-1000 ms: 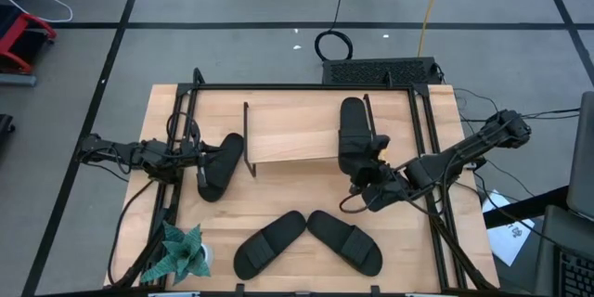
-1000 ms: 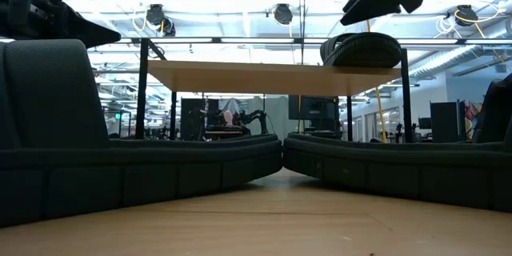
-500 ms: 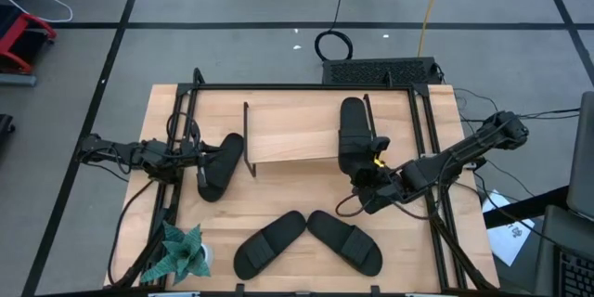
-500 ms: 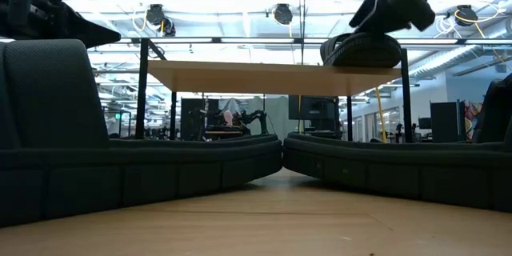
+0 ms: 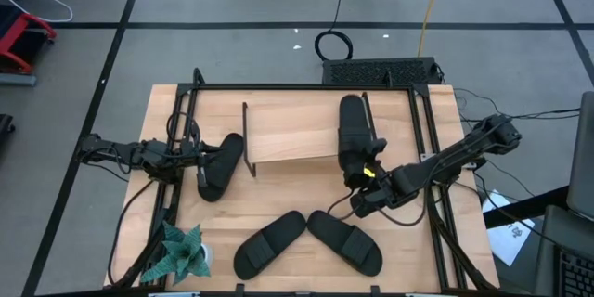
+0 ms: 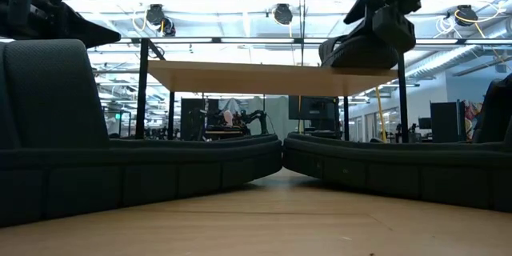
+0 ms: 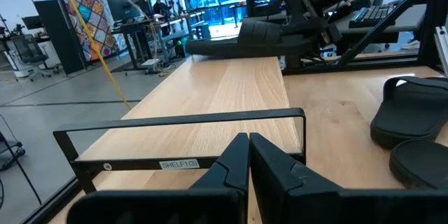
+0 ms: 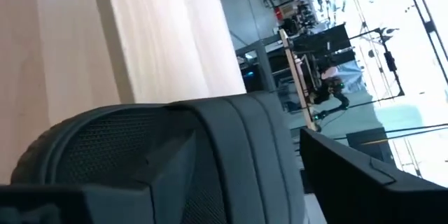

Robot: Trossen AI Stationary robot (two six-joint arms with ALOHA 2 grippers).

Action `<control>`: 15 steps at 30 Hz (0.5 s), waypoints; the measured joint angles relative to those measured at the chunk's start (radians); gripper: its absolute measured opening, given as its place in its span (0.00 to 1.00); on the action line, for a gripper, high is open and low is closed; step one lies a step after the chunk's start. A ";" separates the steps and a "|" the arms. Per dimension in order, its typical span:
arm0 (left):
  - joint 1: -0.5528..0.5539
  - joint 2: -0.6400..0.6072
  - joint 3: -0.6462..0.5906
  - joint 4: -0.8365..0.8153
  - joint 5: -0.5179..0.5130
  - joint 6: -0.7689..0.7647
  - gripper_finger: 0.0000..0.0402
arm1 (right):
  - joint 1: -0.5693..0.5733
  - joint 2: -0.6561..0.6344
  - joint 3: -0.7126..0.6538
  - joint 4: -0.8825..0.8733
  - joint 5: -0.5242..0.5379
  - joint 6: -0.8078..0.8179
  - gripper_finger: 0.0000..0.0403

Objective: Pick and place slides into the shelf
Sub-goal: Put the top right black slide on the shelf

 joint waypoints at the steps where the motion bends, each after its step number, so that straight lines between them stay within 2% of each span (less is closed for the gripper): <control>1: 0.000 0.000 0.000 0.000 0.000 0.000 0.05 | -0.002 -0.003 0.000 0.005 -0.001 -0.004 0.57; 6: 0.000 0.000 0.000 0.000 0.000 0.000 0.05 | -0.036 -0.007 0.000 0.007 -0.090 -0.021 0.39; 12: 0.000 0.000 0.000 0.000 0.000 -0.003 0.05 | -0.065 -0.007 0.000 0.012 -0.140 -0.045 0.06; 15: 0.000 0.000 0.000 0.000 0.000 -0.003 0.05 | -0.065 -0.007 0.000 0.023 -0.124 -0.055 0.04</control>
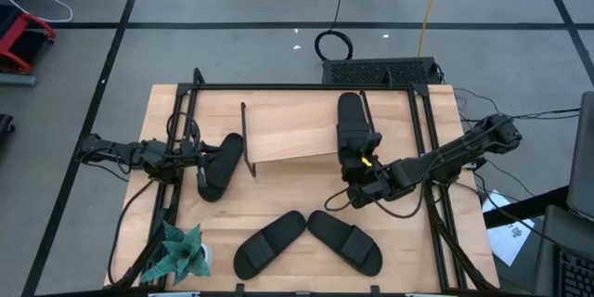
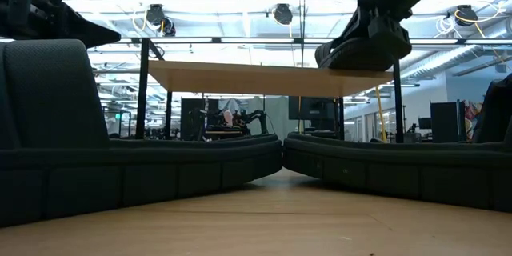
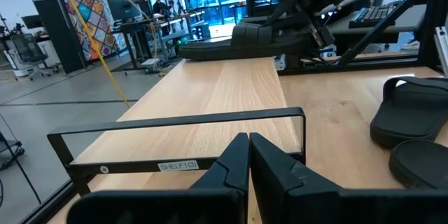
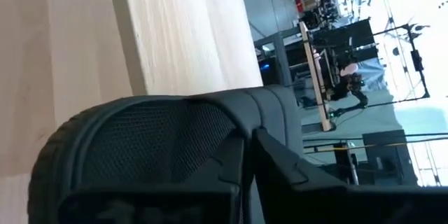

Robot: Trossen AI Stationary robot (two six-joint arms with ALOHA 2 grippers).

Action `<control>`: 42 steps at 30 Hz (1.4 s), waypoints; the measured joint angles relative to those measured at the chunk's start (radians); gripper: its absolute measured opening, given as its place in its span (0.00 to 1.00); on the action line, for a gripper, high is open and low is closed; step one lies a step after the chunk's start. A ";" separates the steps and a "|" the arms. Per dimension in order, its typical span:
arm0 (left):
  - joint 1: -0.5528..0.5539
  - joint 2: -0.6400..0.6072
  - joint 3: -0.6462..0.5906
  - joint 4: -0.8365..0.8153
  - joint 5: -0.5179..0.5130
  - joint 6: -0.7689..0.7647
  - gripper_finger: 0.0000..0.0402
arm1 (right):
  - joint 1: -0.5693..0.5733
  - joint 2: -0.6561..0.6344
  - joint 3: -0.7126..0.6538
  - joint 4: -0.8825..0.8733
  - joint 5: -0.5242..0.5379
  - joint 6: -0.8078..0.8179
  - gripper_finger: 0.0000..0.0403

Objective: Pick and place slides into the shelf
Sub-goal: Put the top right black slide on the shelf

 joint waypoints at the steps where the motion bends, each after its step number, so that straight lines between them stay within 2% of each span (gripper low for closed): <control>1: 0.000 0.000 0.000 0.000 0.000 0.000 0.05 | 0.000 0.000 0.000 0.006 0.009 -0.004 0.04; 5: 0.000 0.000 0.000 0.000 0.000 -0.001 0.05 | 0.000 0.001 0.024 0.033 0.033 -0.055 0.02; 9: 0.000 0.000 0.000 0.000 0.000 -0.003 0.05 | 0.000 0.001 0.060 0.084 0.100 -0.155 0.01; 14: 0.000 0.000 0.000 0.000 0.000 -0.003 0.05 | -0.017 -0.011 0.070 0.149 0.099 -0.300 0.01; 17: 0.000 0.000 0.000 0.000 0.000 -0.003 0.05 | -0.033 -0.010 0.071 0.123 0.099 -0.344 0.01; 24: 0.000 0.000 0.000 0.000 0.000 -0.003 0.05 | -0.039 -0.011 0.071 0.059 0.092 -0.288 0.00; 29: 0.000 0.000 0.000 0.001 0.000 -0.003 0.05 | -0.039 -0.011 0.071 0.056 0.003 -0.246 0.00; 35: 0.000 0.000 0.000 0.001 0.000 -0.008 0.05 | -0.039 -0.011 0.071 0.054 -0.008 -0.212 0.01; 42: 0.000 0.000 0.000 0.002 0.000 -0.010 0.05 | -0.039 -0.011 0.071 0.059 -0.143 -0.174 0.14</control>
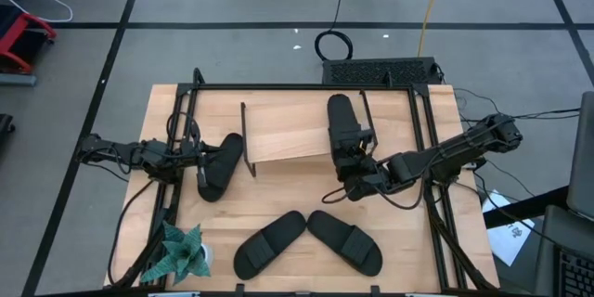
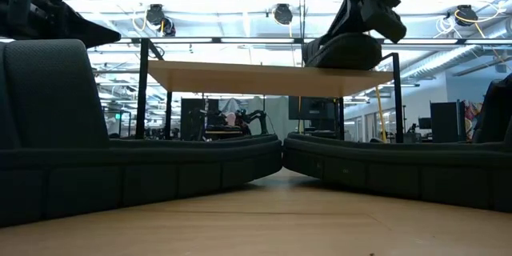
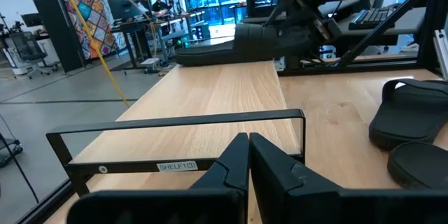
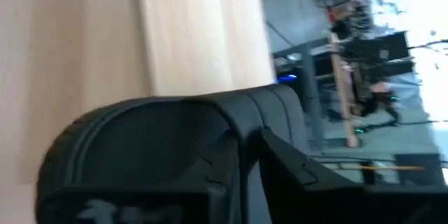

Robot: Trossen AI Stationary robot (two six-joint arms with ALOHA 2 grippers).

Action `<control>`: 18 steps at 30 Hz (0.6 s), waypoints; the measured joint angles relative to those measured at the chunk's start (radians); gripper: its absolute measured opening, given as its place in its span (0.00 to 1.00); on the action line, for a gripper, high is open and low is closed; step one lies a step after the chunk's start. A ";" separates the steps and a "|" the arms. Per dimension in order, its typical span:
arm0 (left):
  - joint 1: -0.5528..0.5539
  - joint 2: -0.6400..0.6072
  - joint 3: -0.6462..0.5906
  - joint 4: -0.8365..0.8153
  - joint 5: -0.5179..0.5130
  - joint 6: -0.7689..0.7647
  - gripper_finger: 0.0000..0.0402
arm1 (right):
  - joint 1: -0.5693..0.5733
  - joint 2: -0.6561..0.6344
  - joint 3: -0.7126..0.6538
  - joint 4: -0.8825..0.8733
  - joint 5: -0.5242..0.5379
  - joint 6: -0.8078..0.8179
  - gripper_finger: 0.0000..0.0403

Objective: Pick and place slides into the shelf
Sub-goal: Put the top right black slide on the shelf

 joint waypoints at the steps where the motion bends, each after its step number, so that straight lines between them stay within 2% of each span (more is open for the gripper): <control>1: 0.000 0.000 0.000 0.000 0.000 0.000 0.05 | 0.000 0.000 0.000 0.001 -0.013 0.007 0.16; 9: 0.000 0.000 0.000 0.000 0.000 0.000 0.05 | 0.002 0.000 0.000 0.003 -0.034 0.019 0.29; 18: 0.000 0.000 0.000 0.000 0.001 0.000 0.05 | 0.003 -0.024 0.000 0.015 -0.045 0.015 0.40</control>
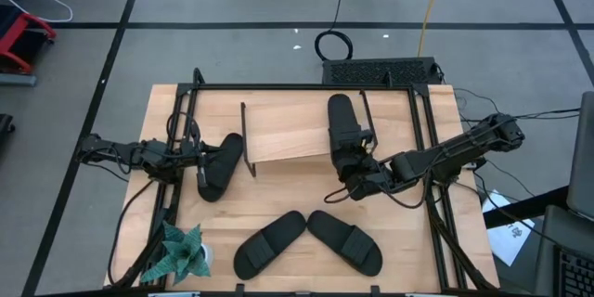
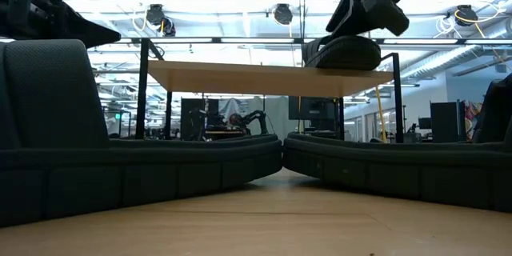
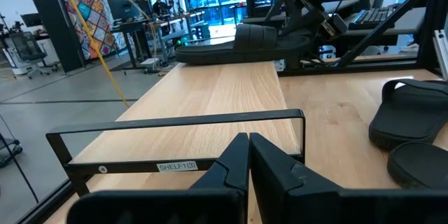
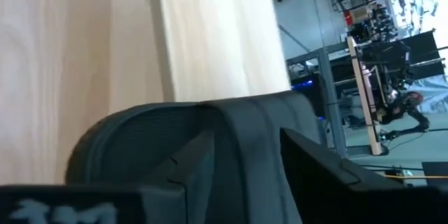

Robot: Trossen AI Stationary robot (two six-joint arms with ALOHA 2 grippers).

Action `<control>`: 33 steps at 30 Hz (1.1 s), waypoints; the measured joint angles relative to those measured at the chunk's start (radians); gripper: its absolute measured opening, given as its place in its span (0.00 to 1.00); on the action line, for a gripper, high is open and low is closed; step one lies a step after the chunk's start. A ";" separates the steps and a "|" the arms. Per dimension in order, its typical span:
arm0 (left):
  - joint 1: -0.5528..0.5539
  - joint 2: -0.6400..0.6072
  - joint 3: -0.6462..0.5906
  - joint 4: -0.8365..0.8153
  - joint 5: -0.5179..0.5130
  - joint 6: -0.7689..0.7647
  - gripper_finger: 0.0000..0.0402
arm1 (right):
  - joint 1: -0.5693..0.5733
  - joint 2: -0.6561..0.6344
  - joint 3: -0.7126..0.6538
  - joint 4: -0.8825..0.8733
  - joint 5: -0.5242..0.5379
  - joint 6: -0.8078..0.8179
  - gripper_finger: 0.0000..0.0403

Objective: Pick and place slides into the shelf
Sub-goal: Put the top right black slide on the shelf, then adjust the shelf

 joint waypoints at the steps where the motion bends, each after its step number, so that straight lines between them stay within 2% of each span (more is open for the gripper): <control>1: 0.000 0.000 0.000 0.000 0.000 0.000 0.05 | 0.002 -0.009 0.000 0.000 0.005 -0.005 0.41; 5: 0.000 0.000 0.000 0.000 0.000 0.000 0.05 | 0.030 -0.058 0.000 0.014 0.091 -0.033 0.40; 8: 0.000 0.000 0.000 0.000 0.000 -0.037 0.05 | 0.059 -0.111 0.000 0.012 0.135 -0.054 0.36; 13: 0.000 0.000 0.000 0.003 0.000 -0.076 0.05 | 0.054 -0.225 0.000 -0.035 0.136 0.029 0.13; 14: 0.000 0.000 0.000 0.005 0.000 -0.077 0.05 | 0.053 -0.247 0.000 -0.049 0.136 0.052 0.07; 16: 0.000 0.000 0.000 0.007 0.000 -0.092 0.05 | 0.049 -0.291 0.000 -0.084 0.138 0.109 0.02; 20: 0.000 0.012 0.000 0.011 0.001 -0.145 0.05 | 0.042 -0.361 0.000 -0.191 0.182 0.266 0.02; 24: 0.000 0.066 0.000 0.050 0.001 -0.157 0.05 | 0.032 -0.400 0.000 -0.371 0.253 0.487 0.01; 28: 0.000 0.138 0.000 0.149 0.000 -0.123 0.05 | -0.041 -0.409 -0.016 -0.520 0.155 0.631 0.00; 33: 0.000 0.216 0.000 0.228 -0.001 -0.107 0.05 | -0.177 -0.408 -0.076 -0.524 -0.017 0.603 0.00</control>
